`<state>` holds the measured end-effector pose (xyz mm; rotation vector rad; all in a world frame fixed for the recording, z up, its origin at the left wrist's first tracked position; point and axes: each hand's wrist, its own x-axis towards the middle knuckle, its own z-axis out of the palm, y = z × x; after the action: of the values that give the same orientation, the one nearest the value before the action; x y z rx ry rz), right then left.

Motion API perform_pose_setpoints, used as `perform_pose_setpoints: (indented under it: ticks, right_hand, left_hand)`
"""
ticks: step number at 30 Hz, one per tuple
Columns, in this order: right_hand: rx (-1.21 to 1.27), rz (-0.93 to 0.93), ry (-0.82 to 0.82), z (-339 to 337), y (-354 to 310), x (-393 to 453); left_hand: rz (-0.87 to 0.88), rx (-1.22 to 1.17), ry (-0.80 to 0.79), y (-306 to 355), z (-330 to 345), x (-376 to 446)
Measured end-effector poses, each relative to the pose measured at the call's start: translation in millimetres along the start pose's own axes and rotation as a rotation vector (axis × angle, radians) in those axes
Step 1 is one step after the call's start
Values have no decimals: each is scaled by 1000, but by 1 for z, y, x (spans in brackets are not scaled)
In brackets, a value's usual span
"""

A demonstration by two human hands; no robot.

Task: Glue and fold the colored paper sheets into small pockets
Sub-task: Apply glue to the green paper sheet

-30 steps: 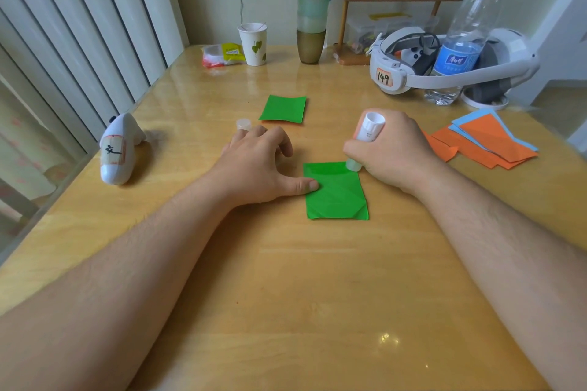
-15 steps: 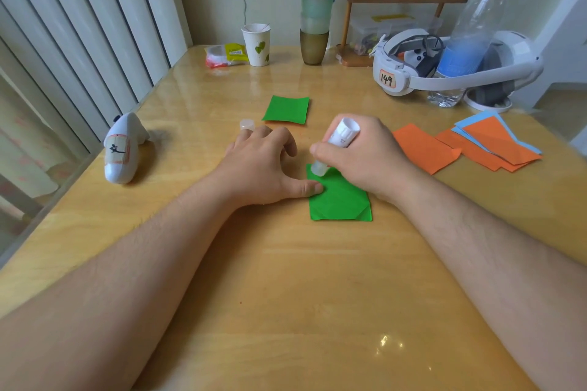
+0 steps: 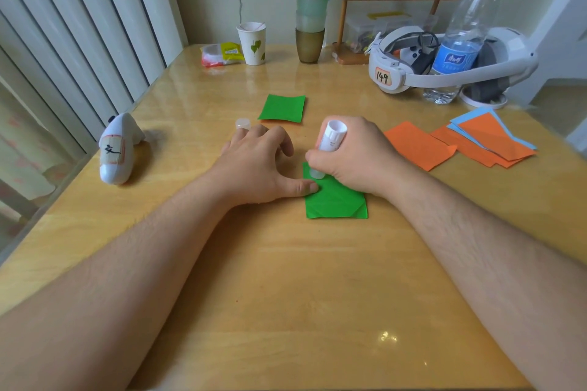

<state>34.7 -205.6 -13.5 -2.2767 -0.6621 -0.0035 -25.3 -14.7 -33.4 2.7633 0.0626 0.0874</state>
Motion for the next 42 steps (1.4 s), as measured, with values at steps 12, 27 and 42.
perform_pose_setpoints:
  ticks: [12,27,42]
  right_hand:
    - [105,20,-4,-23,33,-4]
    - [485,151,280,-36,41,8]
    - [231,-41,42,-2,15,0]
  left_hand:
    - [24,-10,-19,-2,-3,-1]
    - [28,-13,-20,-3,-3,-2]
    - [23,-10,-5,-1,-1,-1]
